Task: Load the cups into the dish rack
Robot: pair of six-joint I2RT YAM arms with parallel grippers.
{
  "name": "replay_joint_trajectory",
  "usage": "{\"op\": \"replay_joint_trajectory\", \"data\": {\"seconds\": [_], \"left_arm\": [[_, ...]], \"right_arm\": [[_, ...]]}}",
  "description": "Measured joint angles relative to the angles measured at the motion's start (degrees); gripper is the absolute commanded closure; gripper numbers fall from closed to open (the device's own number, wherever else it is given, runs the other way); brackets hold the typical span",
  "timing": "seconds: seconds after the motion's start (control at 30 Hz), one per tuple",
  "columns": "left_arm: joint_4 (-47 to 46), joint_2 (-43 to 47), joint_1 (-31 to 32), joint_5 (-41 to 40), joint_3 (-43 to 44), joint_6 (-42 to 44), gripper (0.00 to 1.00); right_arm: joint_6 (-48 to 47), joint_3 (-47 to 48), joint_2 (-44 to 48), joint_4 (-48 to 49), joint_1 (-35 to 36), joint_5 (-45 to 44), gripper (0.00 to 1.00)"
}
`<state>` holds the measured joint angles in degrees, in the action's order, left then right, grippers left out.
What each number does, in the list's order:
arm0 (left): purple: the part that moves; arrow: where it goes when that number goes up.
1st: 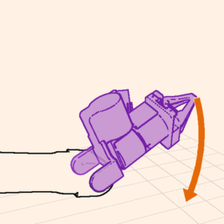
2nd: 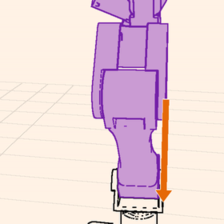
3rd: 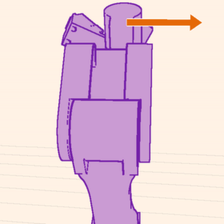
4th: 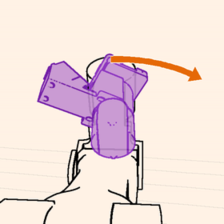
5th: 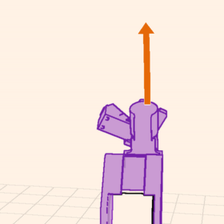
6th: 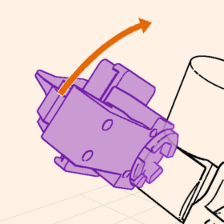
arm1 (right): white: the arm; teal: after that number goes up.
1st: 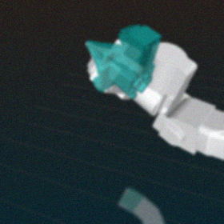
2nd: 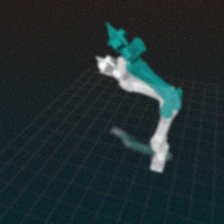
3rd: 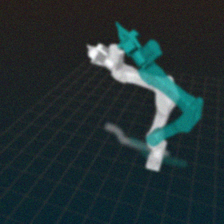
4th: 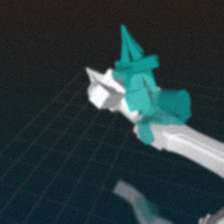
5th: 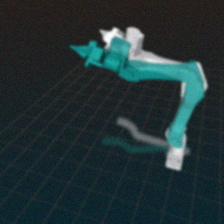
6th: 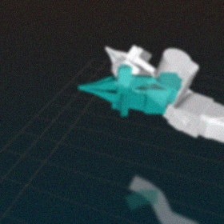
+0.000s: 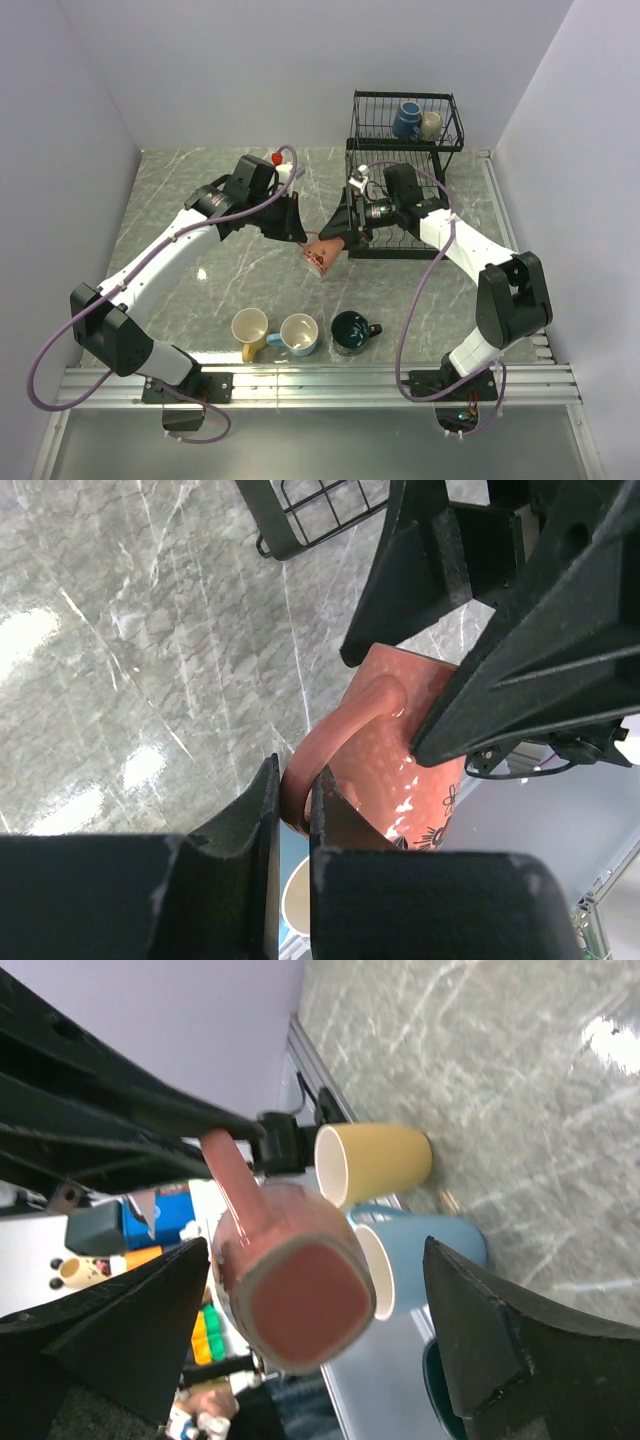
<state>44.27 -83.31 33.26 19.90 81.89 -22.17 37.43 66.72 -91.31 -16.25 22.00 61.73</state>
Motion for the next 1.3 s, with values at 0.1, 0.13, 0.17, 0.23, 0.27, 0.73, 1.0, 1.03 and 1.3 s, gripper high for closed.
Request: {"op": "replay_joint_trajectory", "data": {"seconds": [0.1,0.13,0.17,0.23,0.27,0.73,1.0,1.03,1.3], "left_arm": [[-0.07,0.00,0.00,0.17,0.00,-0.02,1.00],[-0.07,0.00,-0.02,0.17,0.00,0.00,1.00],[-0.09,0.00,-0.02,0.17,0.00,0.00,1.00],[-0.07,0.00,0.00,0.17,0.00,0.00,1.00],[-0.07,0.00,0.00,0.15,0.00,0.00,1.00],[0.17,0.04,0.07,0.42,0.00,0.00,1.00],[0.92,0.55,-0.35,0.37,0.00,0.20,1.00],[0.96,0.55,-0.35,0.37,0.00,0.20,1.00],[0.90,0.55,-0.70,0.31,0.00,-0.13,0.65]], "right_arm": [[1.88,-0.35,0.04,2.60,0.00,0.02,0.11],[2.14,-0.39,0.09,3.08,0.00,0.17,0.11],[2.16,-0.42,0.15,3.34,0.00,0.35,0.11],[2.19,-0.55,0.61,3.50,0.00,0.74,0.10],[2.19,-0.79,1.09,3.50,0.00,0.94,0.10],[4.00,-4.46,4.55,6.82,-0.02,2.45,0.38],[5.66,-4.50,4.50,7.76,0.20,1.92,0.86],[5.81,-4.50,4.50,7.87,0.20,1.92,0.99],[6.29,-4.46,4.50,8.15,0.37,1.97,1.00]]}}
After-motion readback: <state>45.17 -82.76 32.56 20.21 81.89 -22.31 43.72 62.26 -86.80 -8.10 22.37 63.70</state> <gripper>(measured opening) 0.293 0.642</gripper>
